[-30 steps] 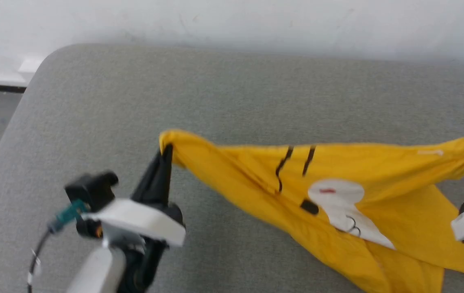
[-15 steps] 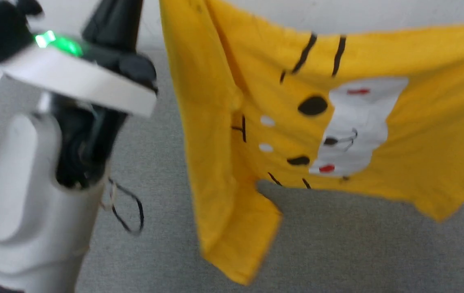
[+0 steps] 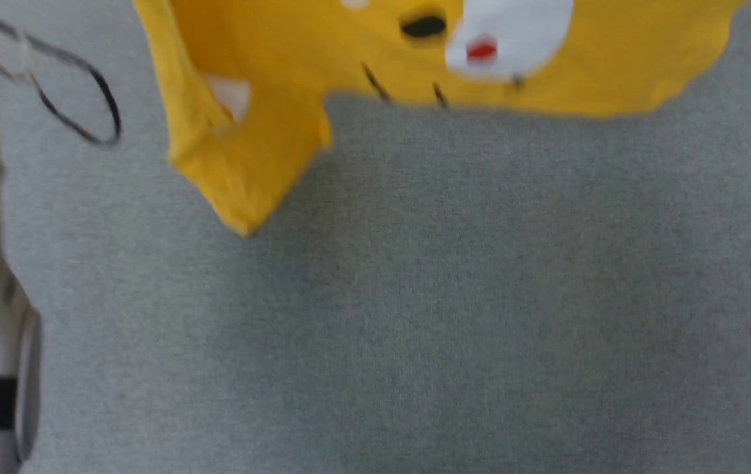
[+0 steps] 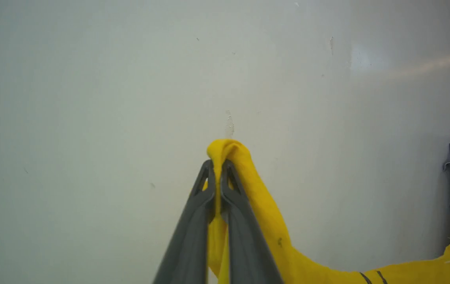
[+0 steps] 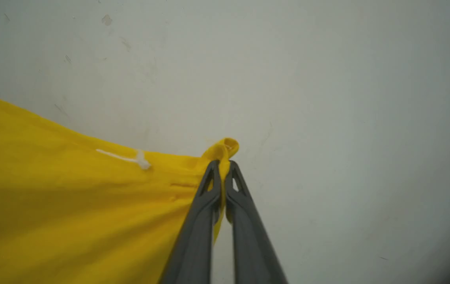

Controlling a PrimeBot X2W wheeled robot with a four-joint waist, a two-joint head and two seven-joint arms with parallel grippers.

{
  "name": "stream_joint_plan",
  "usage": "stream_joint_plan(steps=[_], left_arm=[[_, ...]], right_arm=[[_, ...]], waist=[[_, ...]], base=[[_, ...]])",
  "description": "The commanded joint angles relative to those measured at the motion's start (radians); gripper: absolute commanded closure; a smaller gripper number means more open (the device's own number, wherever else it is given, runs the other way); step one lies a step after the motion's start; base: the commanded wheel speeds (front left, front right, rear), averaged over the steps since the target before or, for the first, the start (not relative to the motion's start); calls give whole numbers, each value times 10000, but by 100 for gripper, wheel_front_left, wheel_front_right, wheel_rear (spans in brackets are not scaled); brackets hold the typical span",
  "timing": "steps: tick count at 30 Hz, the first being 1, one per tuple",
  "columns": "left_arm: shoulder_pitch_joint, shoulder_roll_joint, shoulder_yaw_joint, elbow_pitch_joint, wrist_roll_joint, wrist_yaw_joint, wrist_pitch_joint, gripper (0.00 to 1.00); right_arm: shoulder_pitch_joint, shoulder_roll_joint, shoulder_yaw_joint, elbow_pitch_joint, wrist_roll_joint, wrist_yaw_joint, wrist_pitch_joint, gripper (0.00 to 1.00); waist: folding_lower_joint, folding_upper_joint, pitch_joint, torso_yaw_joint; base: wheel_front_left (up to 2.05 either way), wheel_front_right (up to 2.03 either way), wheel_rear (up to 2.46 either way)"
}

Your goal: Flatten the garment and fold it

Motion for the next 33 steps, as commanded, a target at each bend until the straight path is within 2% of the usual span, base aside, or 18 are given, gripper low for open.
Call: stream_joint_plan(steps=[1, 5, 9, 14, 18, 23, 24, 33], left_arm=[[-496, 83, 115, 246, 190, 93, -195, 100], [-1961, 87, 320, 1205, 536, 143, -987, 100], [-3037, -12, 494, 1883, 610, -45, -1876, 100], [-3250, -105, 367, 2688, 588, -423, -2351, 100], [-2216, 17, 82, 3374, 589, -867, -2492, 100], [-170, 258, -474, 4024, 652, -1439, -2506, 100], [-170, 258, -474, 4024, 652, -1439, -2506, 100], [4562, 393, -1419, 3726, -136, -1949, -1728, 100]], right_arm=[[-509, 137, -27, 267, -204, -21, -215, 100], [-2019, 629, -302, 1354, -905, -21, -1069, 100], [-3078, 994, -571, 2254, -1476, -21, -2102, 100], [-3316, 1218, -589, 2985, -1673, -21, -3173, 100], [-2606, 1291, -325, 3626, -1502, -21, -3612, 100], [-1010, 1427, 164, 4219, -941, -21, -3900, 100], [-1010, 1427, 164, 4219, -941, -21, -3900, 100], [2904, 1516, 751, 4030, 739, -21, -3606, 100]], waist=[[-4, 0, 1327, -547], [-4, 0, 1974, -720], [-4, 0, 2305, -812], [-4, 0, 2428, -747], [-4, 0, 2285, -636], [-4, 0, 1812, -448], [-4, 0, 1812, -448], [-4, 0, 385, -48]], base=[[0, 0, 0], [0, 0, 0], [0, 0, 0], [0, 0, 0], [0, 0, 0], [0, 0, 0], [0, 0, 0], [0, 0, 0]])
